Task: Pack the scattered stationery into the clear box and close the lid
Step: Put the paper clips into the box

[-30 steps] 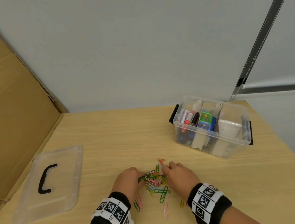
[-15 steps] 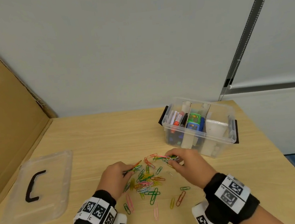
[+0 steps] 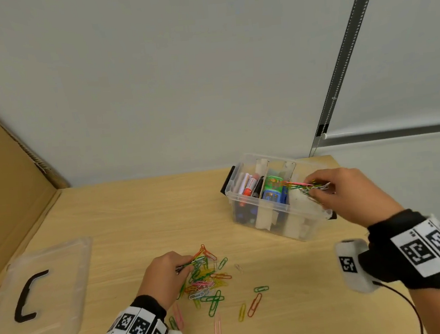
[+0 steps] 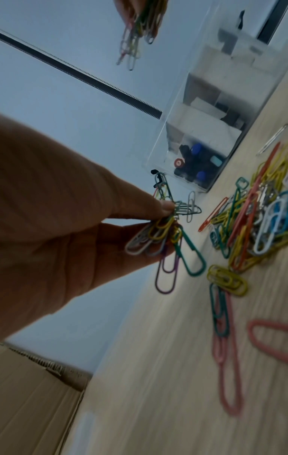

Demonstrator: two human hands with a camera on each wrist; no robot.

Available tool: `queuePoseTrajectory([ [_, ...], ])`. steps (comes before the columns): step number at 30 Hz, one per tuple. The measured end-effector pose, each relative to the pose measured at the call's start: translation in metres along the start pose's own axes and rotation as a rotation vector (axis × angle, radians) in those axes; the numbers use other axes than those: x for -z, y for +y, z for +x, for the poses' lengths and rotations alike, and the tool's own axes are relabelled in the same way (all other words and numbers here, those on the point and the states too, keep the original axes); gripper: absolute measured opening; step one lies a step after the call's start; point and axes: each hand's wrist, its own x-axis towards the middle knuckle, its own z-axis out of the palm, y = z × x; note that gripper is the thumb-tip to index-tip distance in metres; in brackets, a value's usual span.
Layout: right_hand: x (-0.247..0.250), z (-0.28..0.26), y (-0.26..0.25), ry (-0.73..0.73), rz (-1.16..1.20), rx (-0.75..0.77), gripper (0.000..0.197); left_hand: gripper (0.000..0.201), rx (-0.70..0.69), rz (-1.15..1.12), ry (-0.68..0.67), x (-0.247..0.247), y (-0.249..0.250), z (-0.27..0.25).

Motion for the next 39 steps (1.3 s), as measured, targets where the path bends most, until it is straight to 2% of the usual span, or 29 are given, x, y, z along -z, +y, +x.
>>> queuePoseTrajectory([
  [7, 0.006, 0.032, 0.019, -0.189, -0.449, -0.157, 0.021, 0.027, 0.001, 0.010, -0.009, 0.001, -0.001, -0.002],
  [11, -0.020, 0.055, 0.011, -0.310, -0.617, -0.135, 0.022, 0.027, -0.004, 0.003, -0.007, 0.003, 0.001, -0.003],
  [17, -0.052, 0.079, 0.007, -0.542, -0.659, -0.103, 0.025, 0.026, -0.009, -0.022, 0.003, 0.004, 0.002, -0.008],
  [20, -0.056, 0.081, 0.013, -0.571, -0.585, -0.121, 0.029, 0.024, -0.003, -0.031, 0.013, 0.005, -0.001, -0.010],
  [23, -0.054, 0.076, 0.025, -0.520, -0.434, -0.116, 0.029, 0.023, 0.003, -0.061, 0.023, 0.005, -0.002, -0.013],
  [25, -0.051, 0.067, 0.035, -0.404, -0.194, -0.122, 0.025, 0.022, -0.001, -0.081, 0.037, 0.004, -0.001, -0.015],
  [27, -0.049, 0.053, 0.047, -0.164, 0.019, -0.103, 0.021, 0.022, -0.011, -0.096, 0.052, 0.005, 0.001, -0.015],
  [28, -0.049, 0.045, 0.054, -0.006, 0.040, -0.085, 0.021, 0.022, -0.019, -0.099, 0.057, 0.005, 0.003, -0.015],
  [30, -0.056, 0.027, 0.069, 0.239, -0.018, -0.092, 0.022, 0.022, -0.049, -0.105, 0.056, 0.008, 0.013, -0.015],
  [31, -0.062, 0.018, 0.077, 0.291, -0.067, -0.116, 0.027, 0.023, -0.073, -0.108, 0.050, 0.009, 0.022, -0.015],
  [34, -0.086, -0.001, 0.092, 0.219, -0.068, -0.181, 0.046, 0.024, -0.174, -0.104, 0.031, 0.016, 0.060, -0.010],
  [39, -0.106, -0.005, 0.098, 0.217, 0.078, -0.169, 0.053, 0.026, -0.345, -0.018, -0.001, 0.017, 0.144, 0.017],
])
